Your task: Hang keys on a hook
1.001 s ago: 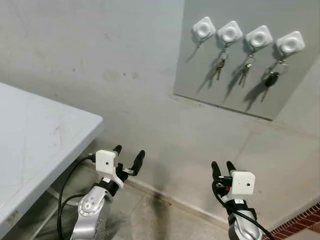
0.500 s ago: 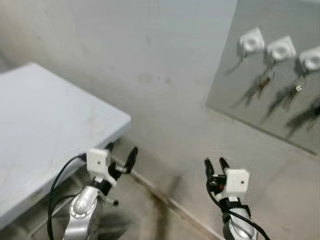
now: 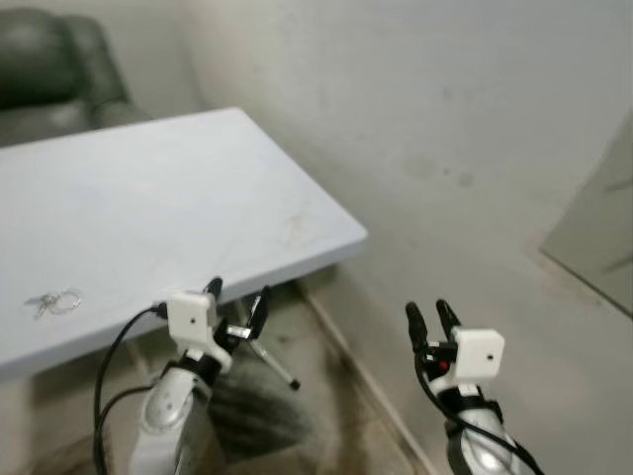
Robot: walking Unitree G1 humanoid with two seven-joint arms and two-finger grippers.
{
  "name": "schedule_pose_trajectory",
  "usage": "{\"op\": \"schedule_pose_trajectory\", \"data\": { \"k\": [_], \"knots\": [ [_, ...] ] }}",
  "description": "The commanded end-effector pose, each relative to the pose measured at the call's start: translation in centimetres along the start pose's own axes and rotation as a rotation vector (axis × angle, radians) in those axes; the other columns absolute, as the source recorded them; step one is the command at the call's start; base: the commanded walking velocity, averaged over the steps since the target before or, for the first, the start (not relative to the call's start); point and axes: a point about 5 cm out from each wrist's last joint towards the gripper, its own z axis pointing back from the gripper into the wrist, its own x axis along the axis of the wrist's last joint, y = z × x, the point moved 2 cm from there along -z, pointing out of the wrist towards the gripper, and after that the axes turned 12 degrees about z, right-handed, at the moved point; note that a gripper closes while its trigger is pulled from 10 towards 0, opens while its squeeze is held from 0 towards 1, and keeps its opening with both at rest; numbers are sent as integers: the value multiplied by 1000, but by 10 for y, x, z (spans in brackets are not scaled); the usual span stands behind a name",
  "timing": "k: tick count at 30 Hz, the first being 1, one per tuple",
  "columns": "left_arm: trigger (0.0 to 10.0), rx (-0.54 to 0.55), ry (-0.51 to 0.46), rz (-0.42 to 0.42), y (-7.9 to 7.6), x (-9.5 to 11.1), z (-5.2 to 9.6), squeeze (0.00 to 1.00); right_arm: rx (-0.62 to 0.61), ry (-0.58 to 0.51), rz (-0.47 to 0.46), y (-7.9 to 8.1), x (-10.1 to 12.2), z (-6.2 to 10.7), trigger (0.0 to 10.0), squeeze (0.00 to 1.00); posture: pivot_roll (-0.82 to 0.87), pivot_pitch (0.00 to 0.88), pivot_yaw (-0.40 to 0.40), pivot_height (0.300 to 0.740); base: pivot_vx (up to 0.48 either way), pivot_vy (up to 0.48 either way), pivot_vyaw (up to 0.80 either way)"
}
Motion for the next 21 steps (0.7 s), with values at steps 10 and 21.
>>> {"op": "schedule_pose_trajectory", "data": {
  "k": [10,21],
  "knots": [
    [10000,25,18,-15,5,3,-7,0,10,-22,-6,0,8,-6,10000,0,-22,0,-40,740,0,0,800],
    [10000,35,14,2,3,1,-7,0,18,-17,1,-3,9,-5,10000,0,-27,5,-53,740,0,0,800]
  ]
}}
